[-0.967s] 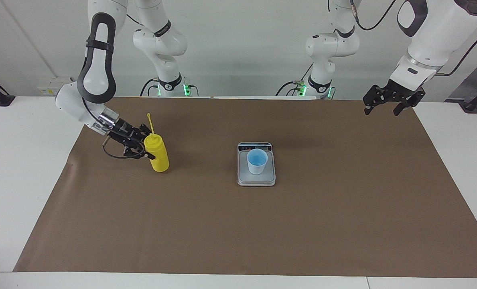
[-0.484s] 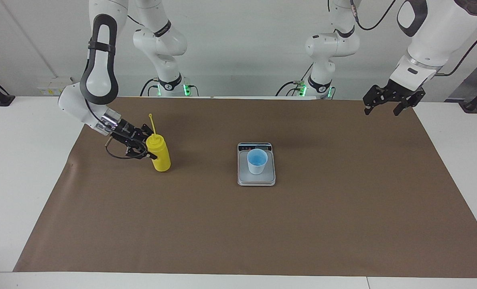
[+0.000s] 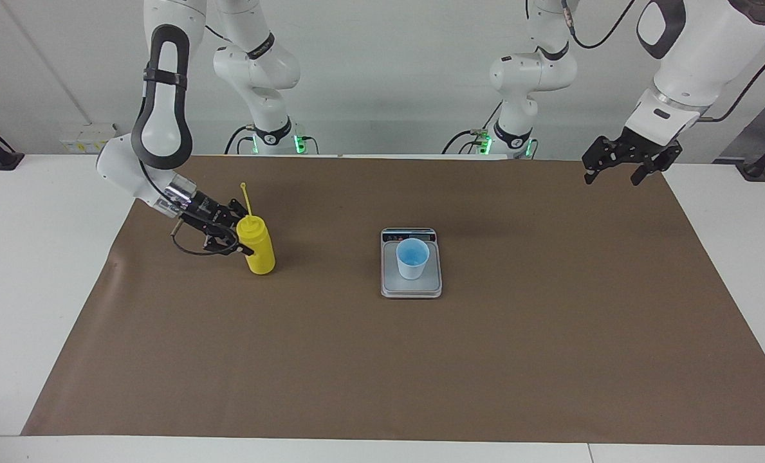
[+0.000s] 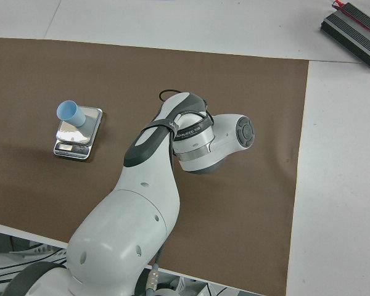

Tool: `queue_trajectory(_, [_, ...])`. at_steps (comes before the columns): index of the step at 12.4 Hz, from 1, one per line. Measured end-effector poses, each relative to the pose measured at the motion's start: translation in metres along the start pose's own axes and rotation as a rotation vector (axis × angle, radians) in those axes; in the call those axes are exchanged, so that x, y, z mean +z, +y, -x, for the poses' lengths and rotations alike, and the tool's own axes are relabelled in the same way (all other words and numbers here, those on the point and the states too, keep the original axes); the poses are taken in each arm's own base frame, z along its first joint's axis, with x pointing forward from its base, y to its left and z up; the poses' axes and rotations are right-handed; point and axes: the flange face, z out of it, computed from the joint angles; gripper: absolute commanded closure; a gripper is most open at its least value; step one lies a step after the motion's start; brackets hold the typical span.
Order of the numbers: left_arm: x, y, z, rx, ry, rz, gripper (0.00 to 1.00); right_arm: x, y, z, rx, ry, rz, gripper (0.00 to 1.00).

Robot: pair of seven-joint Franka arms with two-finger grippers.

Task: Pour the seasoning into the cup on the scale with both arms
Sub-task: 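Lower the bottle onto the table with the right gripper, then open the right gripper and withdraw it from the bottle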

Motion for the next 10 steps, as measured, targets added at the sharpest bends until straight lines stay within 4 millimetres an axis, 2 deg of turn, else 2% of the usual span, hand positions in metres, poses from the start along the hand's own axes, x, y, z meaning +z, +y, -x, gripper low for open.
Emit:
queue_trajectory(4, [0.000, 0.000, 0.000, 0.000, 0.000, 0.000, 0.00, -0.005, -0.001, 0.002, -0.006, 0.002, -0.009, 0.19])
queue_trajectory(7, [0.000, 0.000, 0.000, 0.000, 0.000, 0.000, 0.00, -0.010, -0.001, -0.001, -0.043, 0.061, 0.010, 0.00])
queue_trajectory(10, [0.000, 0.000, 0.000, 0.000, 0.000, 0.000, 0.00, -0.018, 0.000, -0.006, -0.147, 0.197, 0.097, 0.00])
